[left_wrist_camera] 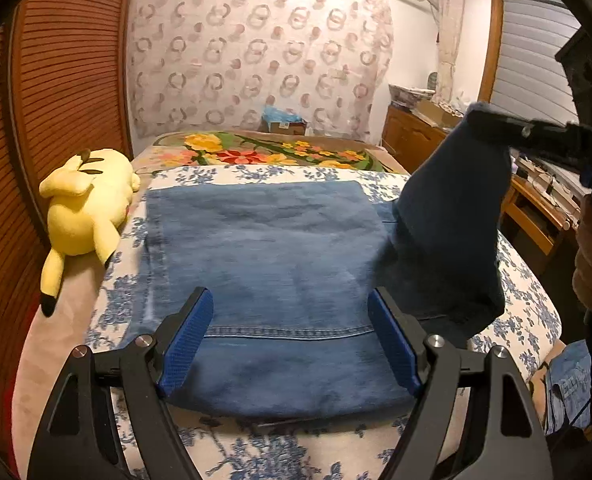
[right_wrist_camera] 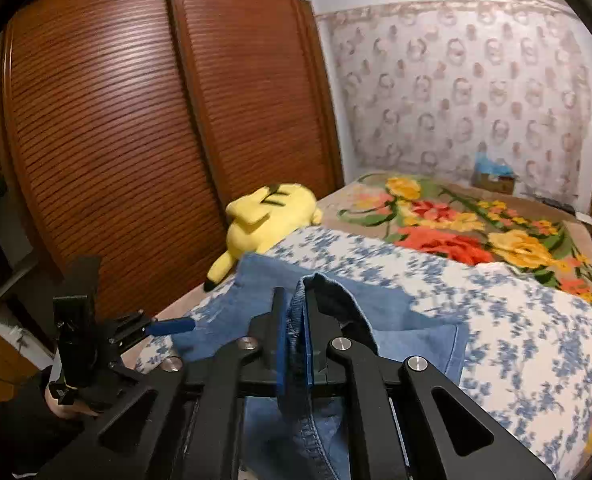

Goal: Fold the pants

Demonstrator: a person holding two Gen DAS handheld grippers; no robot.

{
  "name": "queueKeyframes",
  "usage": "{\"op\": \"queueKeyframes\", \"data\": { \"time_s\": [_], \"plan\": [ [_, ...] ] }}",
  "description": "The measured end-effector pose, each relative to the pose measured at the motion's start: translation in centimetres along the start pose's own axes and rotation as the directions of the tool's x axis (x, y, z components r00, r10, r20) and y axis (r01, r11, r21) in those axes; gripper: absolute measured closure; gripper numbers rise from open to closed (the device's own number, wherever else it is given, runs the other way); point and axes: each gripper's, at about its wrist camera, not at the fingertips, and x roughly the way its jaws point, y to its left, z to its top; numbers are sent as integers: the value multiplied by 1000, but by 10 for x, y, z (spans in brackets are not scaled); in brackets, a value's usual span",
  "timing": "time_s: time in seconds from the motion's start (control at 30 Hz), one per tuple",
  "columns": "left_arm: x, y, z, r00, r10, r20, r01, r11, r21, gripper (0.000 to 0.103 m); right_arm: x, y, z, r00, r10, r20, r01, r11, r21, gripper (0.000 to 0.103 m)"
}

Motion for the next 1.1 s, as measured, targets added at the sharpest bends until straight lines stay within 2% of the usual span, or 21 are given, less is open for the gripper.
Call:
{"op": "queueKeyframes", "data": {
  "time_s": [0.03, 0.1, 0.23, 0.47, 0.57, 0.73, 0.93, 1.1],
  "plan": [
    [-1, 2, 0, 1000, 1, 1, -1, 1000, -1, 23, 5, -4, -2, 1000, -14, -13, 14, 1000, 3, 85],
    [-2, 5, -2, 1000, 1, 2, -1, 1000, -2, 23, 10, -9, -4, 999, -27, -32, 27, 1000, 8, 76],
    [-1, 6, -3, 1000, -3, 1, 3, 1000, -2, 23, 14, -19, -10, 997, -53, -56, 54, 998, 13, 69],
    [9, -10, 0, 999, -32, -17, 32, 999, 20, 23, 11, -29, -34, 985, -140, -97, 144, 989, 33, 66],
    [16, -21, 3, 999, -48, -26, 49, 998, 31, 23, 11, -33, -47, 977, -171, -126, 179, 983, 48, 62],
    [22, -33, 11, 995, -102, -16, 102, 994, 39, 23, 15, -41, -65, 969, -177, -171, 194, 977, 89, 60],
    [40, -40, 15, 993, -110, -46, 112, 993, 48, 41, 24, -37, -82, 963, -151, -224, 183, 975, 127, 60],
    [54, -35, 7, 988, -127, -85, 129, 991, 20, 48, 32, -36, -89, 962, -122, -243, 164, 973, 162, 60]
  ]
}}
